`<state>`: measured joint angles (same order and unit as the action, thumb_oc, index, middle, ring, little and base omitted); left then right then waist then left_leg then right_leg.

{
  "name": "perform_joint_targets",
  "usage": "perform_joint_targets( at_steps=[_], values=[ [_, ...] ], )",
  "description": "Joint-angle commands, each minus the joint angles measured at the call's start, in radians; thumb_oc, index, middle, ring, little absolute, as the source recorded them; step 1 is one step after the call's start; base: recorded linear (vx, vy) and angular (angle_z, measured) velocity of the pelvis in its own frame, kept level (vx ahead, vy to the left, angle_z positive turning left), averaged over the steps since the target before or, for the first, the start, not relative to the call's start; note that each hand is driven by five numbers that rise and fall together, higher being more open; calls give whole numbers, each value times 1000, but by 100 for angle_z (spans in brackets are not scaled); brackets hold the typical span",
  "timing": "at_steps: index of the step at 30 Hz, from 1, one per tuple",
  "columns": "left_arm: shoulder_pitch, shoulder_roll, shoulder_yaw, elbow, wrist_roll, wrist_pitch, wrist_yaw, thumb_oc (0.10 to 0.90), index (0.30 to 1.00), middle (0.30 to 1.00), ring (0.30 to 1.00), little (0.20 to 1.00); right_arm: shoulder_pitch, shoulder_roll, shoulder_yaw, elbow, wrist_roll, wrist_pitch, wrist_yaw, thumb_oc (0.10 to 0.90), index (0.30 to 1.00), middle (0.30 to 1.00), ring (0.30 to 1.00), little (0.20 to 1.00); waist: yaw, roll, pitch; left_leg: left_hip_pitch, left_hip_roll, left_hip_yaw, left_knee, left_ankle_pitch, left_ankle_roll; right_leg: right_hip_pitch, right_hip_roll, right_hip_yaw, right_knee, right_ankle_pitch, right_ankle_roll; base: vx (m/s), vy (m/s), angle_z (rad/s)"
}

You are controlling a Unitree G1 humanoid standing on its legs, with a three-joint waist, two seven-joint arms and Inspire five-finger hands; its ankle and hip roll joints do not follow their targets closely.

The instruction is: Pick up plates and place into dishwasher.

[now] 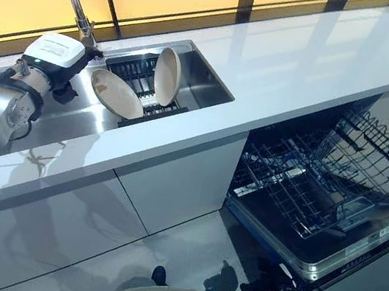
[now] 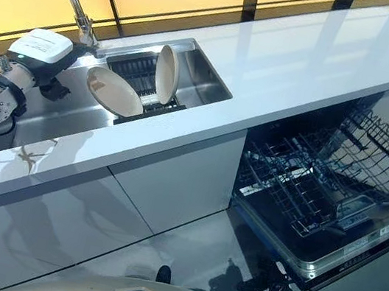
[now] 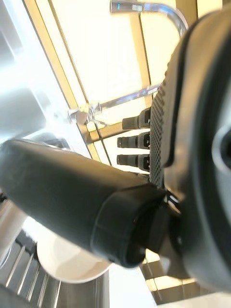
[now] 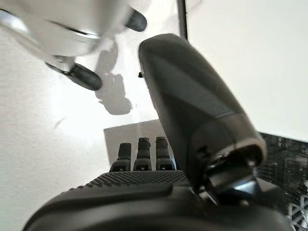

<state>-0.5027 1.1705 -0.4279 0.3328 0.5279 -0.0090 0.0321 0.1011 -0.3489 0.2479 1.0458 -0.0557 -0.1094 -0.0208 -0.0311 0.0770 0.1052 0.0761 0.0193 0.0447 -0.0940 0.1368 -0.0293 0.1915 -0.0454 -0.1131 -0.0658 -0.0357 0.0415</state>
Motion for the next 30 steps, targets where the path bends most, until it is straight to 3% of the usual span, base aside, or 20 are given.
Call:
perform_joint_targets(
  at_steps=[1, 5, 16, 20, 23, 30],
  values=[
    [-158, 39, 85, 56, 14, 51, 27, 800, 900, 900, 900, 900, 6, -29, 11, -56, -54, -105, -28, 800, 900, 900, 900, 900, -43, 5, 5, 68, -95, 55, 23, -209, 63, -107, -3, 44, 35, 28, 82, -22, 21, -28],
    [-173, 39, 60, 89, 35, 28, 22, 800, 900, 900, 900, 900, -5, -40, 17, -53, -47, -122, -26, 800, 900, 900, 900, 900, -53, 5, 17, 63, -96, 60, 30, -209, 65, -118, -1, 59, 44, 30, 82, -2, 13, -25],
    [-222, 37, -3, 96, 119, 25, -37, 800, 900, 900, 900, 900, 2, -43, 37, -133, -29, -65, -36, 800, 900, 900, 900, 900, -70, 4, 31, 52, -105, 63, 39, -211, 72, -140, 2, 81, 57, 38, 85, 4, 2, -5],
    [-245, 36, -46, 114, 187, 36, -160, 800, 900, 900, 900, 900, -1, -46, 40, -154, -18, -50, -44, 800, 900, 900, 900, 900, -75, 7, 39, 43, -108, 65, 45, -213, 75, -154, 1, 89, 63, 42, 88, -8, 6, -8],
    [-243, 33, -48, 123, 206, 46, -183, 800, 900, 900, 900, 900, -1, -42, 41, -153, -10, -49, -49, 800, 900, 900, 900, 900, -76, 7, 45, 41, -111, 64, 48, -213, 77, -158, 0, 91, 67, 44, 90, -8, 1, -9],
    [-262, 30, -39, 165, 161, 84, -124, 800, 900, 900, 900, 900, -5, -37, 43, -136, -14, -67, -52, 800, 900, 900, 900, 900, -73, 6, 43, 36, -115, 65, 50, -212, 78, -160, -3, 88, 65, 46, 90, 0, 0, -2]
  ],
)
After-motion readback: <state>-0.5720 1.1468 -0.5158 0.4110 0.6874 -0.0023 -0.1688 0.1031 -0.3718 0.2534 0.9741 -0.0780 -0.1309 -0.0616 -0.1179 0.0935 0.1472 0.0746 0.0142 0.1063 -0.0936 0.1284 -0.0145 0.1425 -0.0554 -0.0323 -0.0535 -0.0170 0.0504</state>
